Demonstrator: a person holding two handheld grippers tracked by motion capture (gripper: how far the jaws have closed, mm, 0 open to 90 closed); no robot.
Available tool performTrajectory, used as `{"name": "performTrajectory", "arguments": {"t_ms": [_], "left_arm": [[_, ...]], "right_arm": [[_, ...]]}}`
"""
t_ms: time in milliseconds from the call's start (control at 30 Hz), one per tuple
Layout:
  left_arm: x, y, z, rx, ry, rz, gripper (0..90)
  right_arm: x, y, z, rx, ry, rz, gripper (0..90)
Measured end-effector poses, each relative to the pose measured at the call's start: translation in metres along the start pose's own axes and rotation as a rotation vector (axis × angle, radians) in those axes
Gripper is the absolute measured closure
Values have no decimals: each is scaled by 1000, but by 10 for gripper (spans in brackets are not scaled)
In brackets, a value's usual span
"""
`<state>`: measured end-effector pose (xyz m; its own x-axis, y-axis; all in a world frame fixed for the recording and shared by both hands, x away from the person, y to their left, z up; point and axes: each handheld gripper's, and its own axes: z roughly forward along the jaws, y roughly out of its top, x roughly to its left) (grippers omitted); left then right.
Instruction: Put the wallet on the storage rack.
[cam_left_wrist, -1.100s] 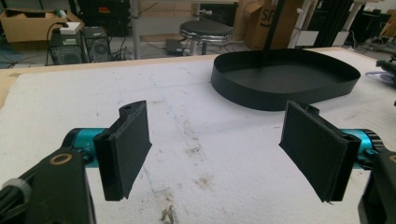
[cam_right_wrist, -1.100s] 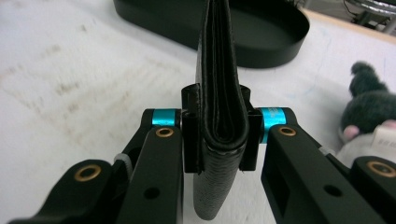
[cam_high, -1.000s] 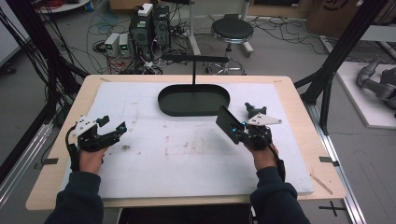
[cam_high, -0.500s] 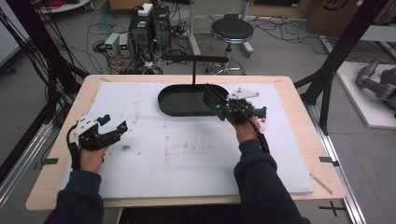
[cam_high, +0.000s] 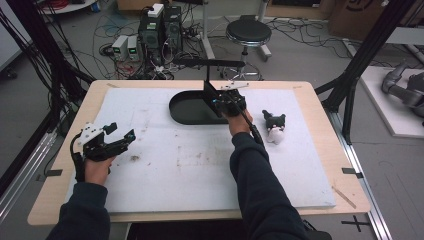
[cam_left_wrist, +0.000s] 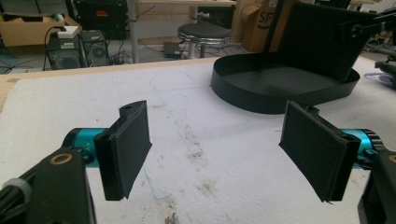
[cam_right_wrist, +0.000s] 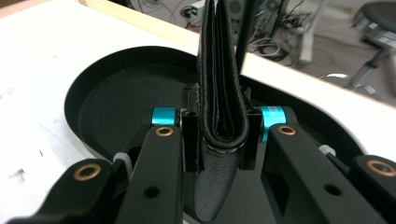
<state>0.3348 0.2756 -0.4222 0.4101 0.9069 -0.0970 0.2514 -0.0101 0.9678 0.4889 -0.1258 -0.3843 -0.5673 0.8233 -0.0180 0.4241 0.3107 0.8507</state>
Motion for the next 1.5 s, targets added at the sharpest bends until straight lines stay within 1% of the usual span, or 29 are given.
{"name": "performTrajectory", "arguments": {"t_ms": [33,67,133,233,267,300,333,433,467,500,567,633,667,700,767,833,900,933,967,1000,1033,1067,1100,1167,1233,1367,1433,1467,1500], "left_arm": [[0,0,0,-1,0,0,238],[0,0,0,-1,0,2,238],[0,0,0,-1,1,3,238],[0,0,-1,2,3,1,238],[0,0,-1,1,3,1,238],[0,0,-1,1,3,2,238],[0,0,-1,0,2,1,238],[0,0,-1,-2,4,1,238],[1,0,-1,-2,4,1,238],[1,0,-1,-2,4,1,238],[1,0,-1,-2,4,1,238],[0,0,-1,-2,4,1,238],[0,0,-1,-1,5,2,238],[0,0,-1,-1,5,2,238],[0,0,-1,-1,5,1,238],[0,0,-1,-2,4,1,238],[0,0,-1,-2,4,1,238],[1,0,-2,-2,3,0,238],[1,0,-2,-2,3,0,238],[1,0,-2,-2,5,0,238],[1,0,-2,-1,6,-1,238],[1,0,-2,0,5,-3,238],[1,0,-2,0,6,-2,238],[1,0,-2,-1,6,-1,238],[1,0,-2,-3,7,-4,238],[1,0,-2,-2,7,-3,238],[2,0,-2,-1,6,-2,238],[2,0,-2,0,5,-1,238],[2,0,-2,3,4,1,238]], "right_arm": [[0,0,4,2,25,24,768],[2,-1,10,-30,50,64,768],[2,-3,14,-32,56,97,767],[0,-7,18,-4,52,111,766],[-2,-10,21,32,41,110,764],[-2,-10,21,32,41,110,764],[-5,-11,21,52,14,96,754],[-6,-11,20,61,-2,82,718],[-8,-10,17,64,-38,69,630],[-10,-9,15,59,-60,62,585],[-13,-8,11,60,-105,51,546],[-15,-7,9,63,-122,50,545],[-18,-8,8,70,-123,56,581],[-20,-8,7,82,-132,42,624],[-21,-8,6,95,-132,41,643],[-19,-7,6,107,-150,5,677],[-19,-7,6,113,-165,-4,679],[-21,-8,6,111,-165,50,688],[-21,-8,6,111,-165,50,688],[-28,-10,5,110,-146,139,690],[-32,-12,5,113,-140,182,678],[-32,-12,5,113,-140,182,678],[-38,-14,5,140,-153,191,614],[-39,-17,8,182,-195,158,529],[-39,-19,11,207,-214,152,468],[-37,-18,9,199,-245,133,414],[-36,-15,4,180,-245,121,411],[-36,-12,-3,163,-243,91,397],[-36,-12,-3,163,-243,91,397]]}}
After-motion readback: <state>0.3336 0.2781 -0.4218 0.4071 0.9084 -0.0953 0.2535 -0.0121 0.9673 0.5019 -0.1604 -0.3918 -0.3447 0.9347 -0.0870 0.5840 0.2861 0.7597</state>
